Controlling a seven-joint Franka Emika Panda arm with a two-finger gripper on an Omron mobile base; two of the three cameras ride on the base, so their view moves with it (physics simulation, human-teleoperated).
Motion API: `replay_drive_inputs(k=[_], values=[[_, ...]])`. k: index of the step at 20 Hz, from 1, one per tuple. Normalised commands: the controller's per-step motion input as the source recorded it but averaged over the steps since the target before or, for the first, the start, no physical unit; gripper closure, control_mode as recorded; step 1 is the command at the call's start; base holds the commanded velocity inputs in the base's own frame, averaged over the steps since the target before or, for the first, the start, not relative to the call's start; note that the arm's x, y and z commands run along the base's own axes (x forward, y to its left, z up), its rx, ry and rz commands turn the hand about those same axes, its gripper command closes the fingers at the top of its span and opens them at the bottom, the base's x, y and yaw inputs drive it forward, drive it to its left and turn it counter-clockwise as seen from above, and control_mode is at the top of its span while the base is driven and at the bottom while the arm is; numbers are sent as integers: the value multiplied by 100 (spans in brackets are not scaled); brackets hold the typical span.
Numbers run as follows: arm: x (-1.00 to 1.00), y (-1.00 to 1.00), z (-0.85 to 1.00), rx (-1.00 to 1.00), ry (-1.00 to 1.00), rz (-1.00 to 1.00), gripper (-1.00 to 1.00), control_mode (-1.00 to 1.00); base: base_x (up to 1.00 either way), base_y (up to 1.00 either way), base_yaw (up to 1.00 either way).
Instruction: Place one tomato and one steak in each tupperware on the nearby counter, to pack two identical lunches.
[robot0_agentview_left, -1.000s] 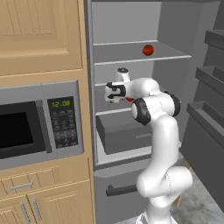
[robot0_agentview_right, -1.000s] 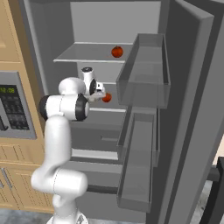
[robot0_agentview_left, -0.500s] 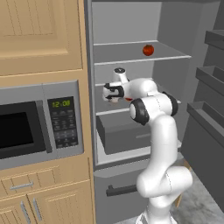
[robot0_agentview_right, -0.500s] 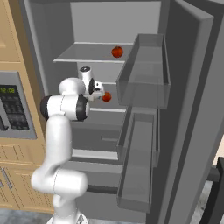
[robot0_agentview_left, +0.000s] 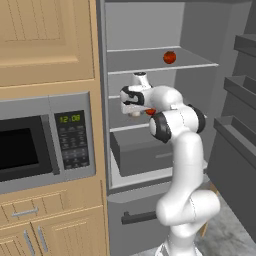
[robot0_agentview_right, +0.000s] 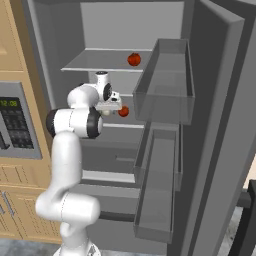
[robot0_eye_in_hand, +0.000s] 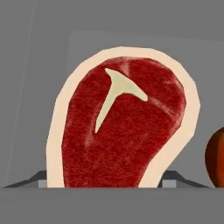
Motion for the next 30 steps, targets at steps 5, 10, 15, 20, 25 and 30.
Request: replay_drive_inputs(k=[5, 10, 15, 20, 25, 30], values=[[-88, -5, -55, 0, 0, 16, 100, -100, 0, 0, 0], [-96, 0, -69, 0, -4, 25, 100, -100, 0, 0, 0], [-100, -4, -7, 0, -11, 22, 100, -100, 0, 0, 0], [-100, -22, 16, 0, -16, 15, 100, -100, 0, 0, 0], [-89, -35, 89, -2, -19, 7, 100, -100, 0, 0, 0], [-83, -8, 100, -5, -19, 4, 100, -100, 0, 0, 0]])
